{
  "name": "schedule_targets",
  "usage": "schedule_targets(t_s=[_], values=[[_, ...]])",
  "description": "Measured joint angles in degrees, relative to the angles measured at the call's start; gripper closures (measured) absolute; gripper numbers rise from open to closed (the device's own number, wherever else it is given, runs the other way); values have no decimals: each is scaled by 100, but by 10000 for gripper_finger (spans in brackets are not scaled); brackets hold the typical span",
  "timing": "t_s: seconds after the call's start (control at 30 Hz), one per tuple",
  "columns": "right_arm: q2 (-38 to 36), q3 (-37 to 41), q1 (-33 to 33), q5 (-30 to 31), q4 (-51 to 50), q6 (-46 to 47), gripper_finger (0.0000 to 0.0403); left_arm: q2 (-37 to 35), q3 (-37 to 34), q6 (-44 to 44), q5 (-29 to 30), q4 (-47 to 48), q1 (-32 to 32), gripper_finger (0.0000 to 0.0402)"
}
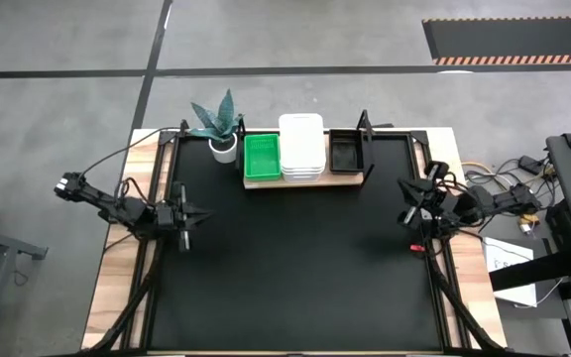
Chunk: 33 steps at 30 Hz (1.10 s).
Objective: Stack baskets on shelf by color
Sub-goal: Return to Home Position
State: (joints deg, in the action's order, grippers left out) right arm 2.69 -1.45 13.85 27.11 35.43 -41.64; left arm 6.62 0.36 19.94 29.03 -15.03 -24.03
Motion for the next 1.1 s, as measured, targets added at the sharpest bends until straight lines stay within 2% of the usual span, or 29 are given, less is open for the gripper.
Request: schedule_targets(t_s=[0.53,1.1], values=[[515,0,0,-2,-90,115,394,531,-7,-2,-2,9,0,402],[574,0,0,-2,-95,115,394,902,-11,-2,-4,11,2,402]])
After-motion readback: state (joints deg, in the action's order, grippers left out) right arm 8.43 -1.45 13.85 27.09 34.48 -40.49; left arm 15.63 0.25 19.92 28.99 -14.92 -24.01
